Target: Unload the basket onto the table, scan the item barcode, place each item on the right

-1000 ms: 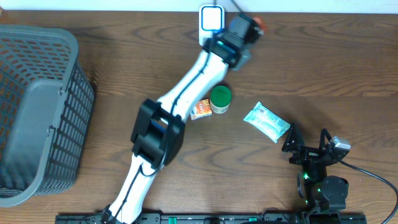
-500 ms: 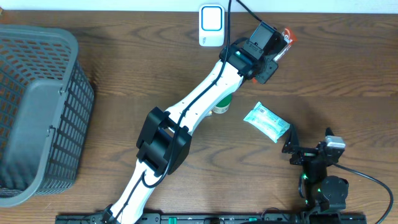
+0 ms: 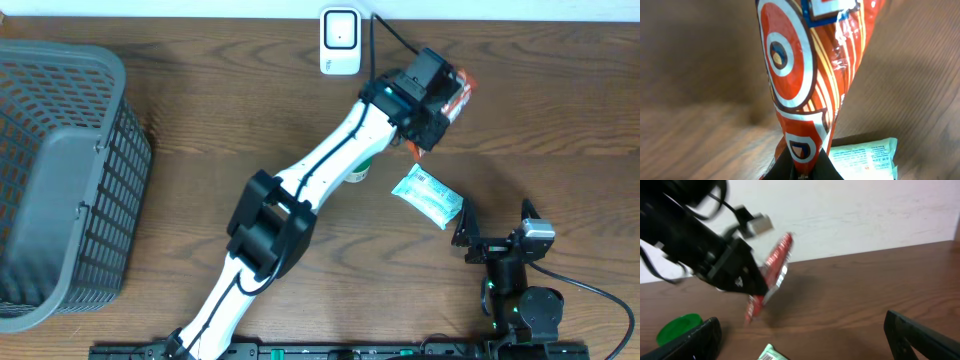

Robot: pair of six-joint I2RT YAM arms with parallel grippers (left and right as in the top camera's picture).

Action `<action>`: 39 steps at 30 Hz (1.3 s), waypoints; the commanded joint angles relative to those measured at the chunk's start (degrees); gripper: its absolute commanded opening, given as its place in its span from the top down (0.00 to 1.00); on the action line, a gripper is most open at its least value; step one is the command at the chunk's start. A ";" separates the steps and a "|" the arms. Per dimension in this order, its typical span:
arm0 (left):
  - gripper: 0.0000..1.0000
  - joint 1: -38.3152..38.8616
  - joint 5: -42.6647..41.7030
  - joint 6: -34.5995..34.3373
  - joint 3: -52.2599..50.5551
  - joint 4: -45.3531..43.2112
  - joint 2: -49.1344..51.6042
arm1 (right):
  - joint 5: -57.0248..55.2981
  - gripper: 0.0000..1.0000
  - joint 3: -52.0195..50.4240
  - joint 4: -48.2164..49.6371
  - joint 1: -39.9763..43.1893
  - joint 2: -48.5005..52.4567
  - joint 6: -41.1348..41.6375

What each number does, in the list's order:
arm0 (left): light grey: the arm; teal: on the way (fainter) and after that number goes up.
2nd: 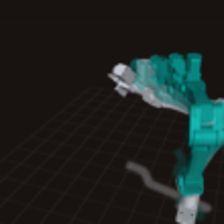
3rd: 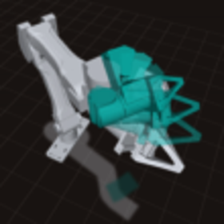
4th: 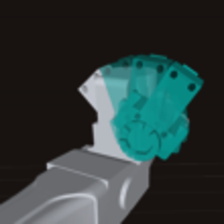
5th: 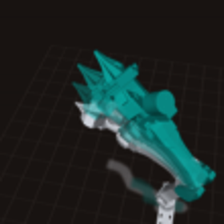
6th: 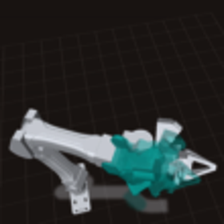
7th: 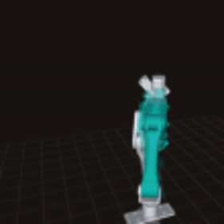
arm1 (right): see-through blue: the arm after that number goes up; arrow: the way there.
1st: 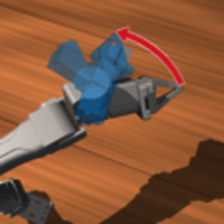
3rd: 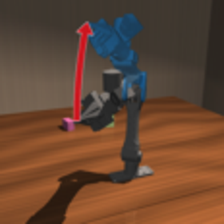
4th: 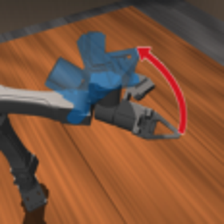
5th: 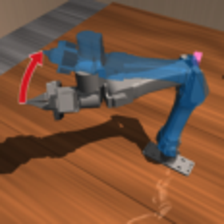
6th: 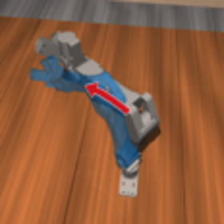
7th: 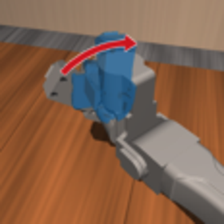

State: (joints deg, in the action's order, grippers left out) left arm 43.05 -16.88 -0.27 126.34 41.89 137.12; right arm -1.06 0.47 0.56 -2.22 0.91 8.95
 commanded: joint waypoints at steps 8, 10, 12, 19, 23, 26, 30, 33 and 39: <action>0.92 6.88 -2.16 -0.92 -0.26 -2.91 3.37 | 1.14 0.01 7.63 -5.49 -0.07 -0.11 1.29; 0.92 8.26 -2.16 -0.90 -0.26 -3.65 3.37 | 0.68 0.01 9.05 -7.17 -0.07 -0.11 1.29; 0.92 9.62 -2.08 -0.90 -0.26 -3.96 3.37 | -0.46 0.01 10.60 -9.88 -0.07 -0.11 1.29; 0.20 9.46 2.91 -0.87 0.17 -0.98 2.84 | -1.84 0.01 12.66 -15.41 -0.07 -0.11 4.44; 0.20 7.23 7.06 1.62 0.31 2.49 -0.57 | 0.09 0.01 12.66 -13.57 -0.07 -0.11 9.18; 0.20 4.11 7.17 3.23 0.33 2.84 -6.69 | 3.48 0.01 12.66 -12.13 -0.07 -0.11 10.97; 0.20 -0.70 7.13 3.21 0.33 2.49 -14.25 | 4.81 0.01 12.66 -11.52 -0.07 -0.11 11.02; 0.20 -4.94 7.13 3.19 0.33 4.04 -19.21 | 1.11 0.01 12.66 -10.43 -0.07 0.13 14.12; 0.19 -11.82 7.08 2.97 0.33 10.08 -23.80 | -15.98 0.01 12.68 -5.20 -0.07 10.25 27.52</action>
State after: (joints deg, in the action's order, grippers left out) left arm 32.80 -10.09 1.93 127.07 49.63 112.18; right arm -7.27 12.05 -6.46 -2.22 5.28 28.93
